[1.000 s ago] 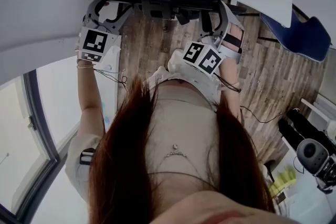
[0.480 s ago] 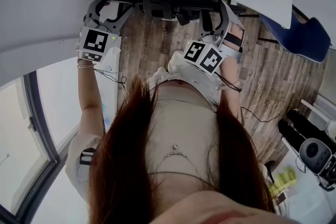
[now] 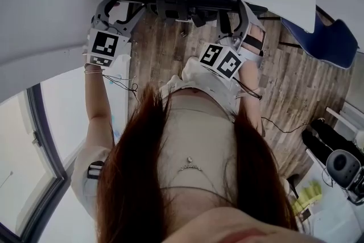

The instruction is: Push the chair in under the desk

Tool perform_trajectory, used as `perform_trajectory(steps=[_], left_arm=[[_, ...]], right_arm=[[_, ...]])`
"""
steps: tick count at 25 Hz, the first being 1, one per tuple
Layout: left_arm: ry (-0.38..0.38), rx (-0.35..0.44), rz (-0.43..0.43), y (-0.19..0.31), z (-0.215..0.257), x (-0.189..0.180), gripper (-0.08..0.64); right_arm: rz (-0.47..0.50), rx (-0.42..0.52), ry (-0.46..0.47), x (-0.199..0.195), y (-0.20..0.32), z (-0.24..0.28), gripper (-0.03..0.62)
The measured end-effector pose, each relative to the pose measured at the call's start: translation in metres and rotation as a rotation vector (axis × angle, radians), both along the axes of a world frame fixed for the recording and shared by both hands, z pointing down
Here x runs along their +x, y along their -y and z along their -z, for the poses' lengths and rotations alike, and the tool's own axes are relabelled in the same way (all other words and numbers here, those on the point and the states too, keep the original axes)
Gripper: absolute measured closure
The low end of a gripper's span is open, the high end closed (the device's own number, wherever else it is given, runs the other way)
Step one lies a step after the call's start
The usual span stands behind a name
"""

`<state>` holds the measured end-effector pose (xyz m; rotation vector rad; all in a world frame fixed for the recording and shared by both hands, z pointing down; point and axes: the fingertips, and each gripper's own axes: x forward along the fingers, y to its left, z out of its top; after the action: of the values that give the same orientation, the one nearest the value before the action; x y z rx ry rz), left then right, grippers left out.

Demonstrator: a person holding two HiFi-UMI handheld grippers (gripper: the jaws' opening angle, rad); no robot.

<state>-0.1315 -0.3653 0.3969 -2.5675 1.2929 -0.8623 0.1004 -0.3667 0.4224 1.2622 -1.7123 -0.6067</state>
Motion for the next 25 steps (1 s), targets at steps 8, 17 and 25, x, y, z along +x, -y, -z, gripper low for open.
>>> perform_trajectory(steps=[8,17,25], left_arm=[[0.010,0.009,-0.017,0.031,-0.005,0.005,0.272],[-0.019,0.009,-0.053,0.038,-0.005,0.007,0.270],[-0.026,0.019,-0.056,0.039,-0.005,0.007,0.267]], right_arm=[[-0.018,0.009,-0.014,0.005,0.024,-0.006,0.311],[-0.032,0.008,-0.001,0.006,0.023,-0.005,0.311],[-0.030,0.015,-0.019,0.006,0.024,-0.010,0.311]])
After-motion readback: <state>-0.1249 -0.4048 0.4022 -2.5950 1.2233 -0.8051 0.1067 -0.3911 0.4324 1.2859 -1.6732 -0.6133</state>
